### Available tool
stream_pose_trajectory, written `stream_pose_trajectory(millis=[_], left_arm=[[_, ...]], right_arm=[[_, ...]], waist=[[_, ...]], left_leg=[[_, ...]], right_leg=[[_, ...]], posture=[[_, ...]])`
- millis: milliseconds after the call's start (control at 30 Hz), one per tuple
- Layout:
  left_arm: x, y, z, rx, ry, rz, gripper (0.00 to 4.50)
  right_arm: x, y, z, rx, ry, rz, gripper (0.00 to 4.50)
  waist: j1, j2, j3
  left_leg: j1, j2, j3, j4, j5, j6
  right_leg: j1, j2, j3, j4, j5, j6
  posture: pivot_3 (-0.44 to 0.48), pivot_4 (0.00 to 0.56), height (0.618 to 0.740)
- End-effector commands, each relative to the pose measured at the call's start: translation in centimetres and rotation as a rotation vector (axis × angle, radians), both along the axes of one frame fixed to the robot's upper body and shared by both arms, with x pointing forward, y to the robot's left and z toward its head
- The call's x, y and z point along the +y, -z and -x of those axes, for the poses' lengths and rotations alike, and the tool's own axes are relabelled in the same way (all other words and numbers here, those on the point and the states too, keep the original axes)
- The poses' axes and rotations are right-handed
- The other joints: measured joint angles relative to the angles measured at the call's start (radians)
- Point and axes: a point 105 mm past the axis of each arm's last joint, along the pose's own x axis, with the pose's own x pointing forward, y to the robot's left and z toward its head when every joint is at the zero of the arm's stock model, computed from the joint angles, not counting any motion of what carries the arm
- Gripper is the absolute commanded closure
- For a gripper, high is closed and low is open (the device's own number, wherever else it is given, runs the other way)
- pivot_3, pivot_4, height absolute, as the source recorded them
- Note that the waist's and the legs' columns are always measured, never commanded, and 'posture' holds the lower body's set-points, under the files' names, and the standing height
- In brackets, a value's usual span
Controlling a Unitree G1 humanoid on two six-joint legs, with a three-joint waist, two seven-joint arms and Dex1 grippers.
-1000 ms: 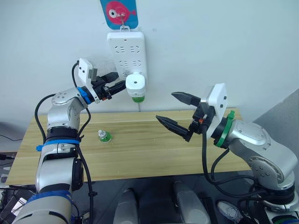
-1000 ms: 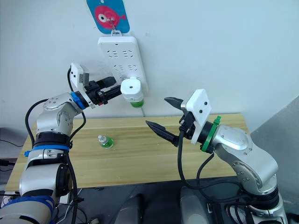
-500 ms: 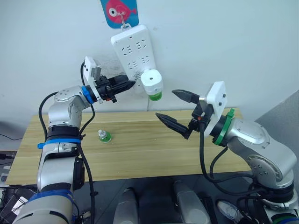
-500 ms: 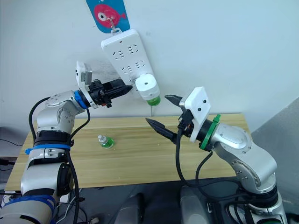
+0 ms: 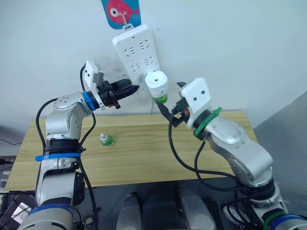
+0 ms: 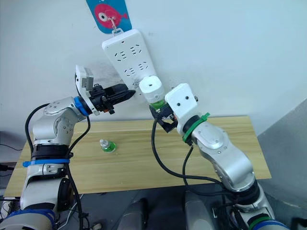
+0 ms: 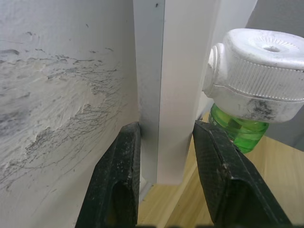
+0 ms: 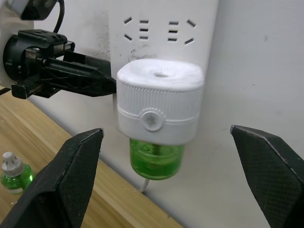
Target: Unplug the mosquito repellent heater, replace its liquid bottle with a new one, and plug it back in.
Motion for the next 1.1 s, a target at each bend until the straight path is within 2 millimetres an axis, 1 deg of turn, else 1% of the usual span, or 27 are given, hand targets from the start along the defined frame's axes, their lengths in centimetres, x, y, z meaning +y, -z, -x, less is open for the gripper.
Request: stream_pose_trajectory(millis=[33, 333, 467, 500, 533, 567, 600, 633, 667, 700, 767, 867, 1100], left_arm=[[-0.3, -1.6, 0.8, -0.059, 0.010, 0.013, 3.16], [0.2, -1.7, 0.9, -0.061, -0.014, 0.006, 3.16], [0.2, -1.7, 1.0, -0.061, -0.019, 0.005, 3.16], [0.2, -1.7, 1.0, -0.061, -0.021, 0.005, 3.16], [0.2, -1.7, 1.0, -0.060, -0.022, 0.005, 3.16], [0.3, -1.6, 0.9, -0.060, -0.027, 0.006, 3.16], [0.3, -1.6, 0.9, -0.060, -0.031, 0.006, 3.16], [0.3, -1.6, 0.9, -0.059, -0.033, 0.005, 3.16], [0.4, -1.5, 0.8, -0.061, -0.041, 0.003, 3.17], [0.5, -1.4, 0.8, -0.061, -0.048, 0.001, 3.17], [0.7, -1.1, 0.6, -0.066, -0.067, -0.022, 3.17], [1.6, -0.6, 0.0, -0.074, -0.133, -0.042, 3.17], [3.0, 0.4, -0.5, -0.079, -0.218, -0.086, 3.18]], right_arm=[[0.5, -1.5, -0.1, -0.046, 0.018, -0.041, 0.00], [2.1, -2.5, -1.7, -0.022, 0.016, -0.086, 0.00], [2.5, -2.9, -2.1, -0.020, 0.011, -0.093, 0.00], [2.6, -3.0, -2.2, -0.015, 0.010, -0.097, 0.28], [2.7, -3.0, -2.2, -0.009, 0.009, -0.104, 0.37], [2.7, -3.0, -2.3, -0.007, 0.011, -0.104, 0.63], [2.7, -3.0, -2.3, -0.005, 0.013, -0.105, 0.91], [2.7, -3.0, -2.4, -0.005, 0.016, -0.106, 1.33], [2.7, -3.1, -2.4, -0.004, 0.018, -0.106, 1.54], [2.6, -3.1, -2.4, -0.004, 0.019, -0.107, 1.53], [2.5, -3.2, -2.2, -0.003, 0.017, -0.106, 1.53], [2.0, -3.5, -1.3, 0.000, 0.006, -0.105, 1.53], [0.9, -3.7, 1.4, 0.002, -0.053, -0.095, 1.53]], waist=[[0.000, 0.000, 0.000], [-0.002, 0.000, 0.000], [-0.002, 0.000, 0.000], [-0.002, 0.000, 0.000], [-0.002, 0.000, 0.000], [-0.002, 0.000, 0.000], [-0.002, 0.000, 0.000], [-0.002, 0.000, 0.000], [-0.002, 0.001, 0.000], [-0.003, 0.001, 0.000], [-0.003, 0.001, 0.000], [-0.003, 0.001, 0.001], [-0.009, 0.002, 0.001]], left_leg=[[0.000, 0.000, 0.000, 0.000, 0.000, 0.000], [0.000, 0.000, 0.000, 0.000, 0.000, 0.000], [0.000, 0.000, -0.001, 0.000, 0.000, 0.000], [-0.001, 0.000, -0.001, 0.000, 0.000, 0.000], [-0.001, 0.000, -0.001, 0.000, 0.000, 0.000], [-0.001, 0.000, -0.001, 0.000, 0.000, 0.000], [-0.001, 0.000, -0.001, 0.000, 0.000, 0.000], [-0.001, 0.000, -0.001, -0.001, 0.000, 0.000], [-0.001, 0.000, -0.001, 0.000, 0.000, 0.000], [-0.001, 0.000, -0.001, 0.000, 0.000, 0.000], [-0.001, 0.000, -0.001, 0.000, 0.000, 0.000], [-0.001, 0.000, -0.001, 0.000, 0.000, 0.000], [-0.003, 0.000, -0.002, -0.002, 0.000, 0.000]], right_leg=[[0.000, 0.000, 0.000, 0.000, 0.000, 0.000], [0.000, 0.000, -0.001, 0.000, 0.000, -0.001], [0.000, 0.000, -0.001, 0.000, 0.002, -0.003], [0.000, 0.000, -0.001, 0.000, 0.002, -0.003], [0.000, 0.000, -0.001, 0.000, 0.002, -0.003], [0.000, 0.000, -0.001, 0.000, 0.002, -0.003], [0.000, 0.000, -0.001, 0.000, 0.002, -0.003], [0.000, 0.000, -0.001, 0.000, 0.002, -0.003], [0.000, 0.000, -0.001, 0.000, 0.002, -0.003], [0.000, 0.000, -0.001, 0.000, 0.001, -0.003], [0.000, 0.000, -0.001, 0.000, 0.001, -0.002], [0.000, 0.000, -0.001, 0.000, 0.001, -0.002], [-0.002, 0.000, -0.002, -0.002, 0.002, -0.003]], posture=[[-0.222, 0.285, 0.740], [-0.208, 0.285, 0.740], [-0.207, 0.288, 0.740], [-0.207, 0.288, 0.740], [-0.208, 0.288, 0.740], [-0.208, 0.289, 0.740], [-0.209, 0.290, 0.740], [-0.209, 0.290, 0.740], [-0.209, 0.290, 0.740], [-0.209, 0.290, 0.740], [-0.214, 0.292, 0.740], [-0.221, 0.295, 0.740], [-0.224, 0.298, 0.740]])
